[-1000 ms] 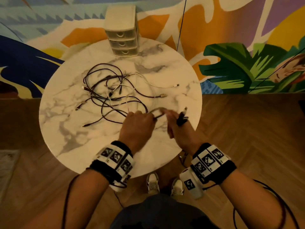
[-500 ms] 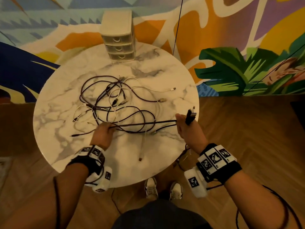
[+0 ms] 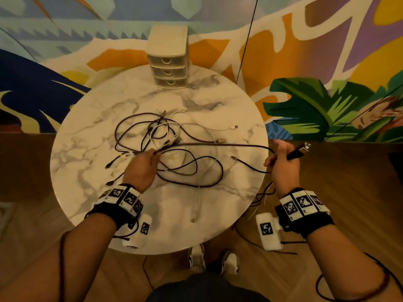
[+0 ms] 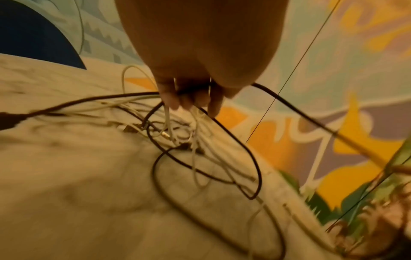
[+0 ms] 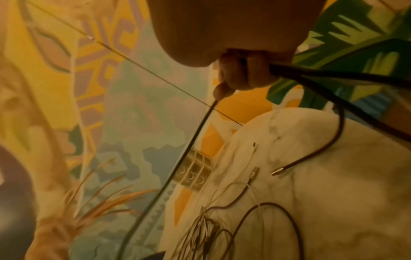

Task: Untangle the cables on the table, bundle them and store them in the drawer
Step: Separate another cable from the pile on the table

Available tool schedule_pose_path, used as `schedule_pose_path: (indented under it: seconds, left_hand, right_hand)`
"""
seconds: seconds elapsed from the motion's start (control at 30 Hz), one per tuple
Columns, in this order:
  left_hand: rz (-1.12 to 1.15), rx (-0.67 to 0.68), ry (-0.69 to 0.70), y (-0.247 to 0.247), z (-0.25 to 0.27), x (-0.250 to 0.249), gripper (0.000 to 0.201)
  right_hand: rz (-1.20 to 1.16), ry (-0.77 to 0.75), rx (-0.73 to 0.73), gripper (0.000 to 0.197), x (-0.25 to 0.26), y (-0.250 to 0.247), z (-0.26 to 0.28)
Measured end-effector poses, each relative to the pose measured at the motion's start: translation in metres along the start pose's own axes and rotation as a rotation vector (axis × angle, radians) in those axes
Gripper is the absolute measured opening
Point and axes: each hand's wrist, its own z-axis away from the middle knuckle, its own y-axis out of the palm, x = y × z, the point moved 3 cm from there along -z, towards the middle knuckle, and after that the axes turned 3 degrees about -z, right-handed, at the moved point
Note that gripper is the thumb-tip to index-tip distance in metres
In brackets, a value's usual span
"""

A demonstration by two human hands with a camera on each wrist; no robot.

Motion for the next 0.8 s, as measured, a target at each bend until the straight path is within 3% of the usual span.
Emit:
schedule_pose_path:
  seconds: [0.03, 0.1, 0.23, 0.3, 0.47, 0.6, 0.8]
  left_hand:
    - [0.017, -0.091, 0.009, -0.013, 0.001, -0.010, 0.034]
    - [-0.042, -0.143, 0.058, -0.024, 0.012, -0.035, 0.029]
    - [-0.228, -0.019, 0.246, -0.004, 0.044, -0.084, 0.030]
    - [-0.241, 0.030, 0.250, 0.009, 0.050, -0.088, 0.024]
    - [-0.085, 0.170, 0.224, 0.044, 0.058, -0.050, 0.019]
    - [-0.002, 0.288, 0.150, 0.050, 0.042, -0.001, 0.017]
    - [-0.077, -0.036, 0.016, 0.028, -0.003, 0.041, 0.016]
  right_hand:
    - [0.016, -0.056, 0.014, 0.032, 0.005, 0.002, 0.001]
    - [0.050, -0.156, 0.153, 0.033, 0.015, 0.019, 0.015]
    - [0.222, -0.144, 0.669, 0.036, 0.017, 0.083, 0.070]
    - [0.460, -0.113, 0.790, 0.037, 0.012, 0.104, 0.085]
    - [0.663, -0.083, 0.781, 0.038, 0.000, 0.105, 0.084]
    - [0.569, -0.085, 0.749, 0.040, 0.004, 0.096, 0.081]
    - [0.460, -0.080, 0.656, 0.042, -0.007, 0.084, 0.076]
